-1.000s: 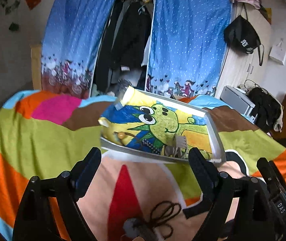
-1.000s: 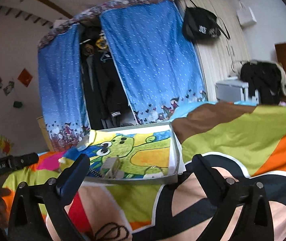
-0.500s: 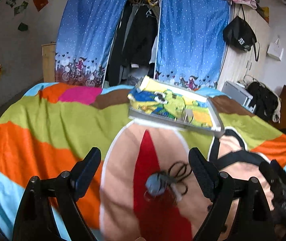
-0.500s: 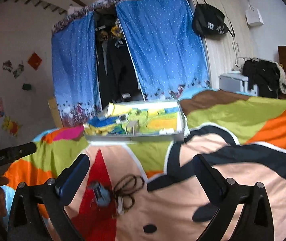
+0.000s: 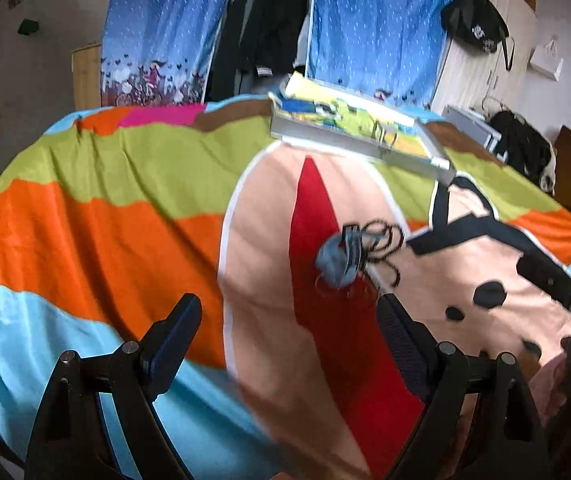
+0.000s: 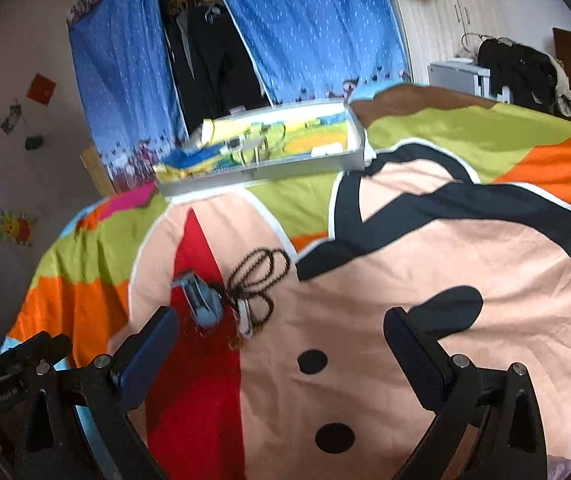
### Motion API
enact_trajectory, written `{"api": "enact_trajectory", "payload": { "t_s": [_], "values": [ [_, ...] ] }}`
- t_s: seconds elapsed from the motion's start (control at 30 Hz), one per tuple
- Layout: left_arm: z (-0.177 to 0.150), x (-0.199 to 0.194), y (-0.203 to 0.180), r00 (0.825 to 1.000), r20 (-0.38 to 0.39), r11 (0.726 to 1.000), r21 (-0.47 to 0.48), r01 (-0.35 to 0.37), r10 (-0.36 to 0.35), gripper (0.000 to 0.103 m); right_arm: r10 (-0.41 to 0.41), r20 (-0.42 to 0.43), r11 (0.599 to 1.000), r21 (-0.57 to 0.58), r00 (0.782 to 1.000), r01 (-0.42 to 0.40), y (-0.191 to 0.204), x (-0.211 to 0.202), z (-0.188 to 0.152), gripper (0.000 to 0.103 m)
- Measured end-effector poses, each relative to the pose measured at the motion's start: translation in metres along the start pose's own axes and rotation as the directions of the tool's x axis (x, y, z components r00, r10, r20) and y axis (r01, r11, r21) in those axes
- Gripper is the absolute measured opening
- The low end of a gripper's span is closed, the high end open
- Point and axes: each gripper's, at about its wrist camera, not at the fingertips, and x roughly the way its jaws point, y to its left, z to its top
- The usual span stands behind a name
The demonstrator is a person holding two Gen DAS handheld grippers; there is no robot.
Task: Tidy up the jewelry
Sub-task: 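Move both tools back over the watch and necklace, then grasp the white hair clip with the right tool while the left tool grasps silver rings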
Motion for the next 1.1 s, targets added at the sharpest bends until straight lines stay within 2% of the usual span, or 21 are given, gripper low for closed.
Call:
{"api": "enact_trajectory", "payload": {
  "t_s": [0.13,0.27,0.43,0.53,0.63,0.73,0.87,0.97,1.1],
  "values": [
    [-0.011,0.015,0.006,0.998,-0.065,1.000,-0.017,0.012,-0.013,0.085,-0.021,-0.094,1.000,-0.002,0.995,0.021,-0.001,0.021,-0.004,0.103],
    [-0.012,0.037,0.009,0.985,-0.163,0.998,-0.048,0.043,-0.050,0.085,-0.030,-0.183,1.000,0.001,0.983,0.031,-0.003,0.042,-0.007,0.103],
    [-0.014,0.052,0.013,0.974,-0.217,0.997,-0.068,0.043,-0.056,0.085,-0.028,-0.242,1.000,0.002,0.970,0.029,-0.004,0.055,-0.011,0.103],
    [-0.015,0.060,0.014,0.966,-0.257,0.998,-0.056,0.029,-0.043,0.085,0.012,-0.287,1.000,-0.003,0.958,-0.014,-0.003,0.062,-0.012,0.103],
    [-0.013,0.070,0.013,0.949,-0.313,0.999,-0.008,0.047,-0.047,0.085,0.066,-0.337,0.998,0.011,0.939,-0.066,-0.003,0.072,-0.011,0.103],
    [-0.007,0.076,0.012,0.947,-0.317,0.998,0.032,0.061,-0.048,0.085,0.089,-0.379,0.996,0.029,0.921,-0.084,-0.005,0.085,-0.011,0.103],
    [-0.002,0.083,0.011,0.946,-0.317,0.994,0.053,0.094,-0.073,0.085,0.102,-0.405,0.995,0.038,0.909,-0.095,-0.006,0.101,-0.010,0.103],
    [0.002,0.091,0.011,0.944,-0.320,0.991,0.076,0.110,-0.080,0.085,0.105,-0.406,0.994,0.021,0.908,-0.106,-0.005,0.110,-0.008,0.103],
    [0.008,0.100,0.012,0.949,-0.304,0.986,0.109,0.127,-0.089,0.085,0.075,-0.407,0.993,-0.054,0.910,-0.106,0.001,0.118,-0.005,0.092]
  ]
}}
